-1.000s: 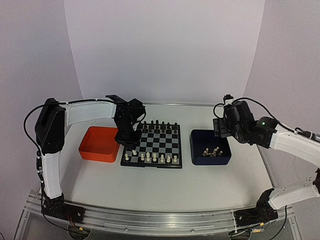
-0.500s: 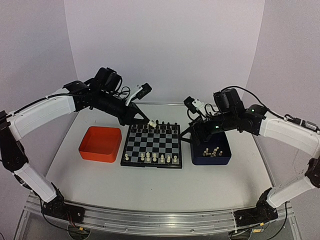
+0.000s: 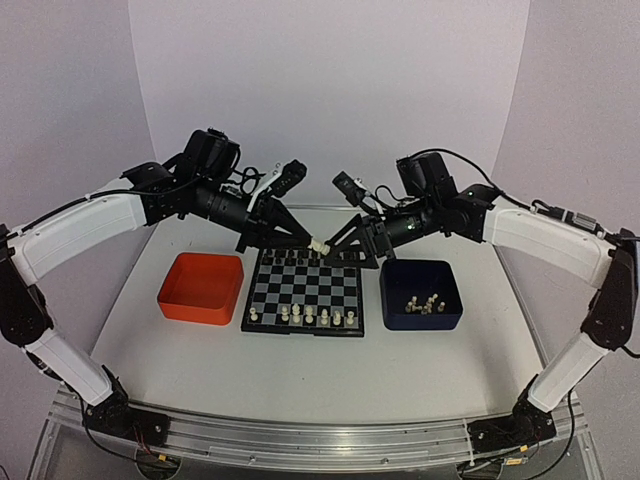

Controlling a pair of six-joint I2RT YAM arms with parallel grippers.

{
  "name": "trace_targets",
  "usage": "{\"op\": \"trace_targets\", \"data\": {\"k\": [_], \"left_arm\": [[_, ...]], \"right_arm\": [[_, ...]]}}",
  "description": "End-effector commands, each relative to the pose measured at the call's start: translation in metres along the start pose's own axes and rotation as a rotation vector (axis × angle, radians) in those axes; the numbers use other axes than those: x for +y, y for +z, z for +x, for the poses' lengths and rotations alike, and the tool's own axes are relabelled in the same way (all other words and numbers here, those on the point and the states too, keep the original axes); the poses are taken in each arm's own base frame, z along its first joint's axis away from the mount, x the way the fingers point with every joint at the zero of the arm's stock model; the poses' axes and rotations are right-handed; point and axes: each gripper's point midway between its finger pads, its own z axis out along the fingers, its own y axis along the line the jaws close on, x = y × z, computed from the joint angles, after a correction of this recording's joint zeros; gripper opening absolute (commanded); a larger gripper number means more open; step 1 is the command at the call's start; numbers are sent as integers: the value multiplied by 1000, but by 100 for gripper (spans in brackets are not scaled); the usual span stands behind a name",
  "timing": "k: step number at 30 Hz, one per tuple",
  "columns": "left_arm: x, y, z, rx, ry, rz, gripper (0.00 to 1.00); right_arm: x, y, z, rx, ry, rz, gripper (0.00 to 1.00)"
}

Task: Set up the chess pieces on the board
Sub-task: Place the chess piece on the chessboard.

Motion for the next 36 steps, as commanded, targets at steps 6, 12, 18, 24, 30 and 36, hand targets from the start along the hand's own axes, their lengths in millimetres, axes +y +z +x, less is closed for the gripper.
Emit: {"op": "trace_targets", "data": {"k": [6,12,18,24,30,36], "left_arm": [[-3,5,-14,-44,95,32,0],[6,6,-14,-47,86,-19,0],[38,-3,-18,-86,-90,-226,91],[74,-24,-17,-184,-522,-459,100],[82,-30,-6,-208,-804,-502,98],[74,-6,-3,-131,-960,-350,84]], "right_arm": [[27,8,-25,-32,7,-164,51],[27,11,-23,-25,40,-166,1],[2,7,-12,-26,-69,41,0],[-37,6,-5,-21,-379,416,0],[-51,4,-24,-132,-587,604,0],[-65,7,-43,-175,-717,790,0]]}}
